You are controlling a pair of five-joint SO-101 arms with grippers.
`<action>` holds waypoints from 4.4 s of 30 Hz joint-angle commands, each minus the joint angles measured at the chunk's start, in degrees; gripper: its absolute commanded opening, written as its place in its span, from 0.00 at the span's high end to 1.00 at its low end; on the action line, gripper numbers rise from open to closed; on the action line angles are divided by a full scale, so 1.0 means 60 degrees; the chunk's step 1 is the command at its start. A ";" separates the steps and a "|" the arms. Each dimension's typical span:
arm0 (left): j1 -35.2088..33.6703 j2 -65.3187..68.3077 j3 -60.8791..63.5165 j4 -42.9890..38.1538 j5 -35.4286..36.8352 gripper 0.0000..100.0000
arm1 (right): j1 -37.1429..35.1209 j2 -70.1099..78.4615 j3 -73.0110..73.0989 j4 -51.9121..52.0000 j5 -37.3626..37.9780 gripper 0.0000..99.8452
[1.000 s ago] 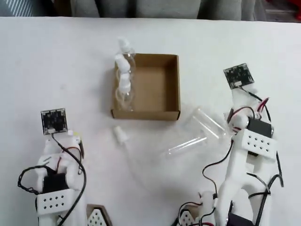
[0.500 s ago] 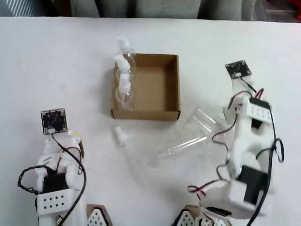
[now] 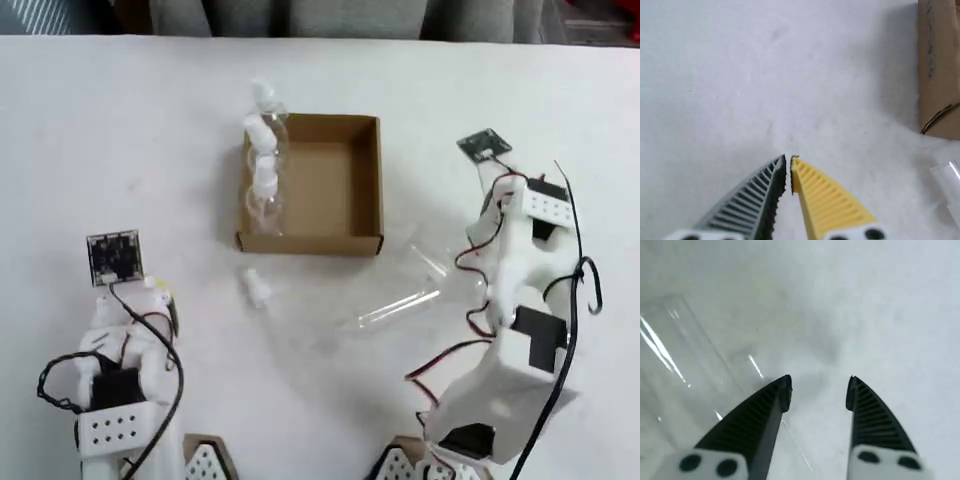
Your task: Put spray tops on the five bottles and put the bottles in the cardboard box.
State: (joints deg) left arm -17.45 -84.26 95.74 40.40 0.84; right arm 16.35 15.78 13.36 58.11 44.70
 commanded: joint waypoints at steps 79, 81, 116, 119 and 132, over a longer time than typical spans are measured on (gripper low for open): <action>-0.0081 -0.0110 -0.0322 -0.0249 0.0044 0.96 | -0.0828 -0.2674 0.0103 0.3084 -0.2286 0.98; -0.0081 -0.0110 -0.0322 -0.0249 0.0044 0.96 | -0.0872 -0.2791 -0.0601 0.3905 -0.3004 0.98; -0.0125 -0.0110 -0.0352 -0.0249 0.0044 0.96 | -1.1099 -0.4007 0.1128 0.0505 -0.8278 0.98; -0.0139 -0.0110 -0.0366 -0.0249 0.0044 0.96 | -1.1114 -0.4007 0.1612 -0.0388 -0.8293 0.98; -0.0139 -0.0110 -0.0366 -0.0249 0.0044 0.96 | -1.1495 -0.4007 0.2330 -0.1429 -0.8674 0.77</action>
State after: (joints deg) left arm -17.45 -84.26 95.74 40.40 0.84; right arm -52.31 -6.37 27.87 50.29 -5.67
